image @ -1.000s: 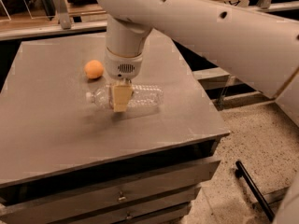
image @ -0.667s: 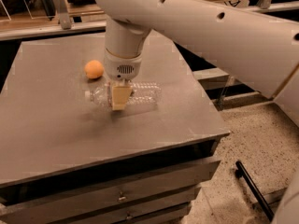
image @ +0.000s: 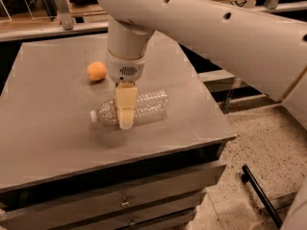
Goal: Knock water bottle over
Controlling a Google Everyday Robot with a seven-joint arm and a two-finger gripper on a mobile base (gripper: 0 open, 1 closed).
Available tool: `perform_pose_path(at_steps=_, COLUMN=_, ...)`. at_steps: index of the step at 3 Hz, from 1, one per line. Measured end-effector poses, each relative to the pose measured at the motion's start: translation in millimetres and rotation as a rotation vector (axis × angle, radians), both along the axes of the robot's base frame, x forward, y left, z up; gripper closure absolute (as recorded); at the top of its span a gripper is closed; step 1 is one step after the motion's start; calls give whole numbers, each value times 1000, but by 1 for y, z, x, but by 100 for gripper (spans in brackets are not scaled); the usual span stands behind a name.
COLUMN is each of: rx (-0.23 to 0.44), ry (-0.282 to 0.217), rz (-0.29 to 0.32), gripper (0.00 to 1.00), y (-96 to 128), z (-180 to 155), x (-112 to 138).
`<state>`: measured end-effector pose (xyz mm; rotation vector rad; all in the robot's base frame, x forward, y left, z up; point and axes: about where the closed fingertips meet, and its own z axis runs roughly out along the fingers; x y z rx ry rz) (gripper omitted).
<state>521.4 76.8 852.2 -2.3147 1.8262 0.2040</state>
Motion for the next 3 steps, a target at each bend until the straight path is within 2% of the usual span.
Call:
perform_pose_path(at_steps=1, rx=0, ry=0, rz=0, gripper=0, y=0, z=0, x=0)
perform_pose_path(at_steps=2, rx=65, ry=-37, rz=-26, gripper=0, y=-18, z=0, x=3)
perform_pose_path(at_steps=3, rx=65, ry=-37, rz=-26, gripper=0, y=-18, z=0, x=3)
